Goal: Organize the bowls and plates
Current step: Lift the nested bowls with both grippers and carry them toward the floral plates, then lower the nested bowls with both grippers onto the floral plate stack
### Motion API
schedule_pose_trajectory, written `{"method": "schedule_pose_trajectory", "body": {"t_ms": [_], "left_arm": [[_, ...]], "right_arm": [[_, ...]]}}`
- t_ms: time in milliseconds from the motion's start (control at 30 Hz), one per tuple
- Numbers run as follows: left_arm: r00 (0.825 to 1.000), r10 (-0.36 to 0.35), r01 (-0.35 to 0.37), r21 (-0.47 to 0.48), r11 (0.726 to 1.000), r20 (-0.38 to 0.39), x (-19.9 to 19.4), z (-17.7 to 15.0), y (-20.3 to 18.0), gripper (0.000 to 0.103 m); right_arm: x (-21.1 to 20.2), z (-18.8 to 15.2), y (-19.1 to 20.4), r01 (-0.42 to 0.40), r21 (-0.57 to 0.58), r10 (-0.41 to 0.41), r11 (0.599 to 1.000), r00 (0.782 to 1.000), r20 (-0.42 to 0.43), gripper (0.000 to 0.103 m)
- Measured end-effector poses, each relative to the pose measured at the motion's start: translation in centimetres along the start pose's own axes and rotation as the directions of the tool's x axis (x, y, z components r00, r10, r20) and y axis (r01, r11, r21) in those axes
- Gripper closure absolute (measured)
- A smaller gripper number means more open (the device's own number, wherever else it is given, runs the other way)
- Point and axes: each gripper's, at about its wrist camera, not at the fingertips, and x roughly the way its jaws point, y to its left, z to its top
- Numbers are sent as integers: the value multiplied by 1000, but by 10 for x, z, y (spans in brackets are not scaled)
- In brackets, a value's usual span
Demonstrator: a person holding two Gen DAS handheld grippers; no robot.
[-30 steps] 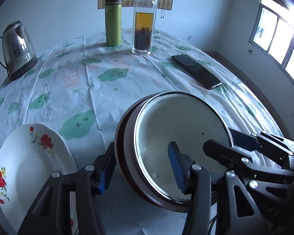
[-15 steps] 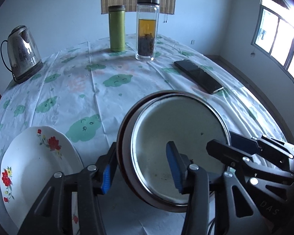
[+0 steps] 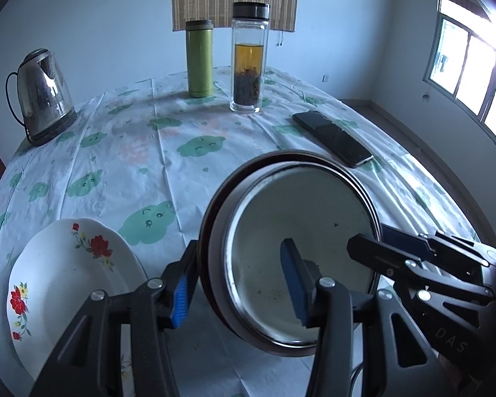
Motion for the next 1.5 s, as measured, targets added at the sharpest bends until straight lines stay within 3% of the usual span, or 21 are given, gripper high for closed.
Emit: {"method": "schedule_pose_trajectory", "body": {"t_ms": [667, 1500], "left_arm": [[995, 7, 0, -66, 998, 104, -30, 9, 18, 56], [977, 73, -58, -80, 995, 202, -65, 8, 35, 56]], "right_arm": [[-31, 14, 34, 0, -96, 8, 995, 997, 78, 75], [-31, 18, 60, -31, -150, 45, 988, 995, 85, 75]]}}
